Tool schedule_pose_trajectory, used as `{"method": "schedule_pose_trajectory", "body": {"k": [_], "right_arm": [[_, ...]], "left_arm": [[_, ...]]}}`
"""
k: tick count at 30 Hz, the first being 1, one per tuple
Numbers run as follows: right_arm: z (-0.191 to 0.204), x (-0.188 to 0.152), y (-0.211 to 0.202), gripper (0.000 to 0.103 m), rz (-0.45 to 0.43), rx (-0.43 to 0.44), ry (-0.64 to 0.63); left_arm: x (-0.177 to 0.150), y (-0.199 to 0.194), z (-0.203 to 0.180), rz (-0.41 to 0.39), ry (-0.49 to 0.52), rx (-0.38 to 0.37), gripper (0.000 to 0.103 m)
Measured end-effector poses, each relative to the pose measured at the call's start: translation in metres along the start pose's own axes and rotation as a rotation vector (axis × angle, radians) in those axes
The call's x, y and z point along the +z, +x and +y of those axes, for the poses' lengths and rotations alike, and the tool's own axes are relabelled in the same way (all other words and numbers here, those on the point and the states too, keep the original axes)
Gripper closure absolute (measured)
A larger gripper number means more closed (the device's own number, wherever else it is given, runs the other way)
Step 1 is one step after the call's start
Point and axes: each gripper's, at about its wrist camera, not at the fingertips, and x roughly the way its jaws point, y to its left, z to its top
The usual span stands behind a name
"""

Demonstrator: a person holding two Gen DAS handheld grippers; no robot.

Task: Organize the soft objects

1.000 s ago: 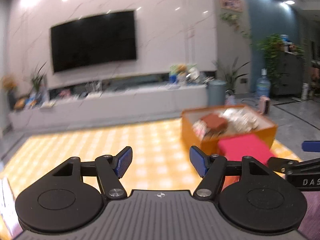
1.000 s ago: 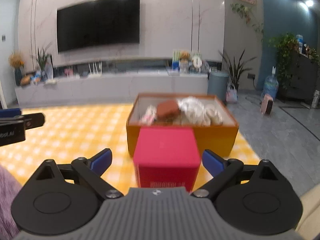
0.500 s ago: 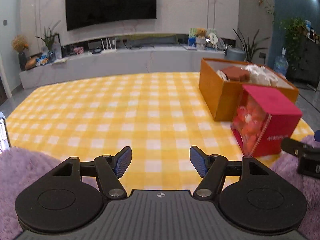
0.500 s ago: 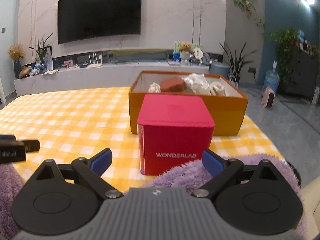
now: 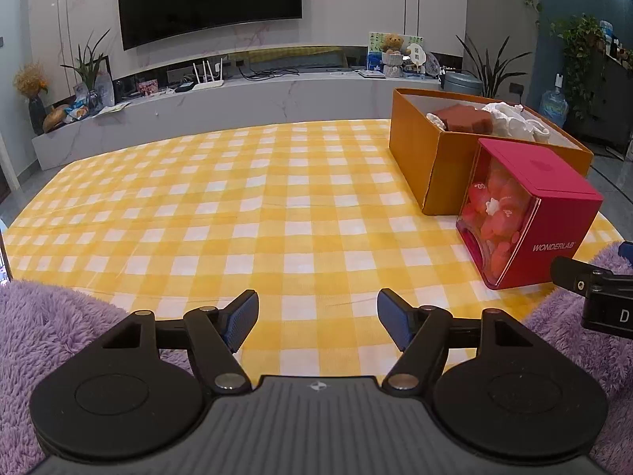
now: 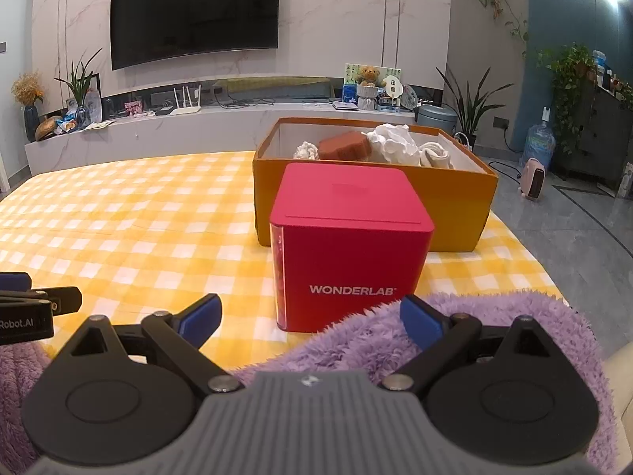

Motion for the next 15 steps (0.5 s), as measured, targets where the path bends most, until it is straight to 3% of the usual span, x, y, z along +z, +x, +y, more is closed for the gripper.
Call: {"method": "schedule_pose_trajectory", "body": {"k": [15], "right_arm": [[-0.0001,0.0001,0.0005,0.008,0.003,0.0,0.002]], "left_arm": [[0.0016,-0.0036,-0.0018,-0.005,0.023,0.01,0.022]]}}
